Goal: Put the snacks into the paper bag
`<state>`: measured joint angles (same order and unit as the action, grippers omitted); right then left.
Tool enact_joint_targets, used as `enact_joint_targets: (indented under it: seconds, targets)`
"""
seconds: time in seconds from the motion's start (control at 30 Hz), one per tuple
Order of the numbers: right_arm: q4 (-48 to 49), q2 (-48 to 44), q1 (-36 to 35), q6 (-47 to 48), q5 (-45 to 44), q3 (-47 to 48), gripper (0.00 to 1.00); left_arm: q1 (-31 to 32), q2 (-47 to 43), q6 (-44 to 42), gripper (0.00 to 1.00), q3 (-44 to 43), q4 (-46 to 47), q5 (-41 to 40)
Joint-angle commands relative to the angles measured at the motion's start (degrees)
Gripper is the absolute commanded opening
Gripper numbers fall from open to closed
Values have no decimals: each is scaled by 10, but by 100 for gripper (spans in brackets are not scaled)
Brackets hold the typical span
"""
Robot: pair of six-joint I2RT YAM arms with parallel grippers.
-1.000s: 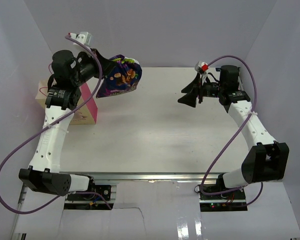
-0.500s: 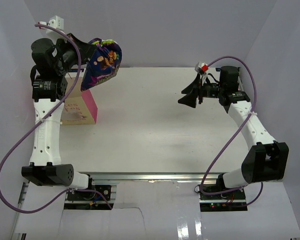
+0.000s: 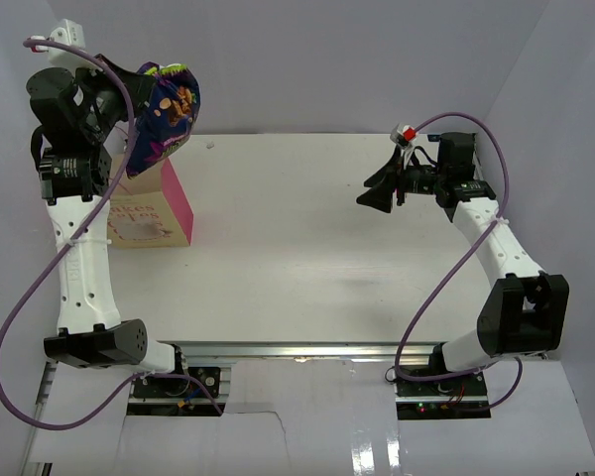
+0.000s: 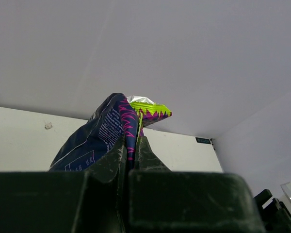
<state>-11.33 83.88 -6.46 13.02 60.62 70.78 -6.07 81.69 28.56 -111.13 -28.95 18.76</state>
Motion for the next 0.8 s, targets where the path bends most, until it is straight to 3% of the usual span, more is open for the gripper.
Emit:
enact_joint_targets:
  seconds: [0.0, 0.77]
  targets:
    - [33, 4, 2, -12, 17, 2, 70, -1, -42, 12, 0, -50, 53, -36]
    - [60, 2, 12, -33, 24, -13, 70, -1, -93, 44, 0, -51, 36, -252]
